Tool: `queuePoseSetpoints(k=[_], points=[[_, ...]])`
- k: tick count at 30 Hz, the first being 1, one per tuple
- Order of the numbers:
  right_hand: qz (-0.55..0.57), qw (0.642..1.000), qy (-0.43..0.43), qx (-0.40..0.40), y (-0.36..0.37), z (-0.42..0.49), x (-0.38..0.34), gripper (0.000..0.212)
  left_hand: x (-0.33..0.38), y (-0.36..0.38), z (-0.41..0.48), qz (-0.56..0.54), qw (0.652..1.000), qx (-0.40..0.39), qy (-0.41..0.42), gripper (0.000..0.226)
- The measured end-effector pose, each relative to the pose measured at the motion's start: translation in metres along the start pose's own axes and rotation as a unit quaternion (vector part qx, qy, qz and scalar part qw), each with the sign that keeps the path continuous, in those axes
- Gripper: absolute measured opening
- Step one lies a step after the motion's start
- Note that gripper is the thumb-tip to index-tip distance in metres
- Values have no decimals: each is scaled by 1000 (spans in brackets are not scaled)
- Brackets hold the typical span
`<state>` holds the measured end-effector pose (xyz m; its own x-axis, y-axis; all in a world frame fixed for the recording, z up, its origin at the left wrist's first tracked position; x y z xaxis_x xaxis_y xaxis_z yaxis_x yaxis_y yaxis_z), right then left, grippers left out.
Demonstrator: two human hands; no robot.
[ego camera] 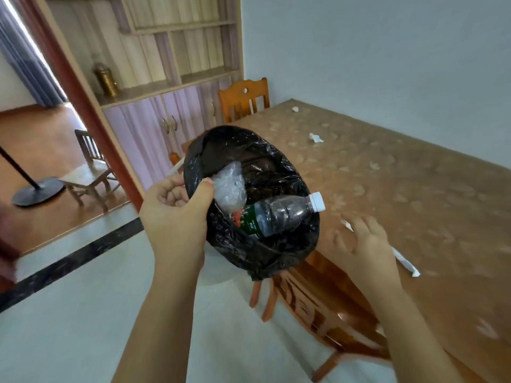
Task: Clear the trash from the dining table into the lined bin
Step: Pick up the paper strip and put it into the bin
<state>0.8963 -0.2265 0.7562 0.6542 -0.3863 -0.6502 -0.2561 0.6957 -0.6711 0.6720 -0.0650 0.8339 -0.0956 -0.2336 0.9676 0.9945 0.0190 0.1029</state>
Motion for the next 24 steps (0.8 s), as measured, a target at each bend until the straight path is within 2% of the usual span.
queuePoseSetpoints(k=[4, 7, 12, 17, 24], points=[[-41, 998, 40, 7, 10, 23, 15, 33, -15, 44, 38, 0, 999, -42, -3, 19], [-66, 994, 84, 29, 18, 37, 29, 34, -29, 89, 69, -14, 995, -102, -4, 25], [-74, 967, 223, 96, 27, 57, 55, 33, -57, 162, 115, -9, 979, -204, -16, 46], [-89, 933, 324, 128, 39, 66, 81, 36, -87, 225, 135, 2, 947, -321, -32, 18], [-93, 893, 418, 137, 33, 57, 148, 38, -121, 296, 121, 36, 919, -391, -41, 15]])
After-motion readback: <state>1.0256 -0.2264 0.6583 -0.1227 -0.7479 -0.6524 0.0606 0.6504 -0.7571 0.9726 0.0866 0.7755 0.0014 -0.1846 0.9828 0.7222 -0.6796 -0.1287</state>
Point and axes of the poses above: each hand's wrist, its own z-axis towards the middle knuckle, its own y-axis out of the palm, x = y × z, the point moved 5 cm from there along z, towards the middle knuckle, and after that the axes turned 9 degrees about z, right-handed, at the moved point
